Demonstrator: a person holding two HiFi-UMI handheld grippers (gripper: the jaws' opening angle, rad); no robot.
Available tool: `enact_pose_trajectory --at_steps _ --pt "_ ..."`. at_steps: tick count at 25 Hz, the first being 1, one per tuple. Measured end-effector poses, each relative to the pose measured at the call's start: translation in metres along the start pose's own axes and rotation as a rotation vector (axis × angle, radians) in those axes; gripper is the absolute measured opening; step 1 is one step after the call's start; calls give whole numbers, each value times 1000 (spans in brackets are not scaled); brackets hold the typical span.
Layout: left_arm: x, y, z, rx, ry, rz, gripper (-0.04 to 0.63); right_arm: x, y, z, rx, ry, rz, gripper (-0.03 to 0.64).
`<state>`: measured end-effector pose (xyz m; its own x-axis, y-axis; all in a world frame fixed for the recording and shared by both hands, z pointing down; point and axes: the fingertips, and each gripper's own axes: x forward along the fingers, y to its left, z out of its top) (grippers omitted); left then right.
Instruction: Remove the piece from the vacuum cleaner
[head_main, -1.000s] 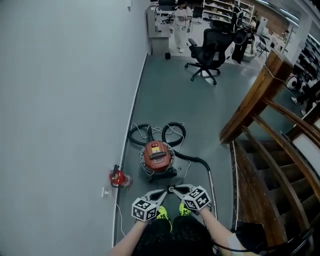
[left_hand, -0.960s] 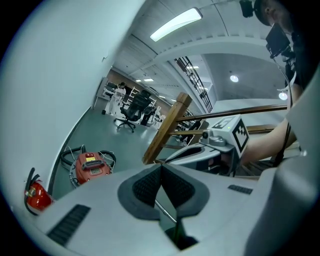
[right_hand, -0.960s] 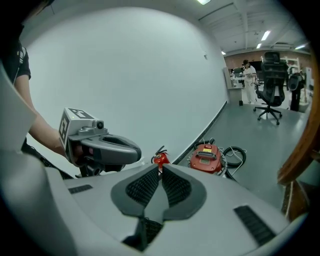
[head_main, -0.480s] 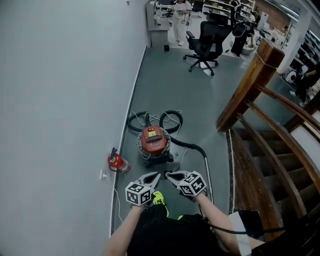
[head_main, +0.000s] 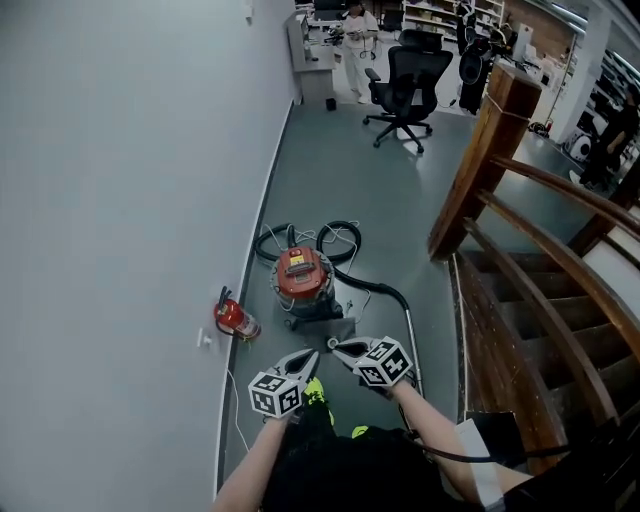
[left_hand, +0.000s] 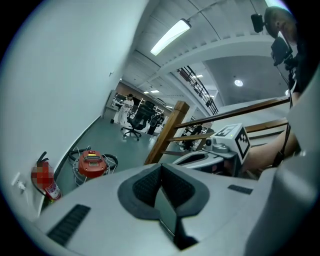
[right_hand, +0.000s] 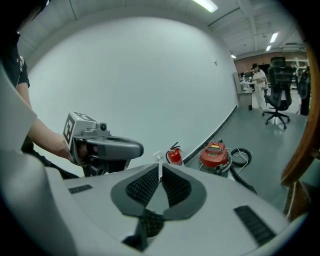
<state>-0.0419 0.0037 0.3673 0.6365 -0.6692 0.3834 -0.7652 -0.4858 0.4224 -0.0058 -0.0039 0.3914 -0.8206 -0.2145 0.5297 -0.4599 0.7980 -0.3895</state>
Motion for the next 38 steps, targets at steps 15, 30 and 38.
enact_pose_trajectory --at_steps 15,30,38 --pt "-47 -95 -66 6 -47 67 11 -72 68 -88 -12 -27 49 34" --pt "-87 -143 -103 -1 -61 75 11 -100 112 -129 21 -62 65 35" --pt "-103 -155 -109 -7 -53 21 11 -107 141 -128 45 -87 69 35"
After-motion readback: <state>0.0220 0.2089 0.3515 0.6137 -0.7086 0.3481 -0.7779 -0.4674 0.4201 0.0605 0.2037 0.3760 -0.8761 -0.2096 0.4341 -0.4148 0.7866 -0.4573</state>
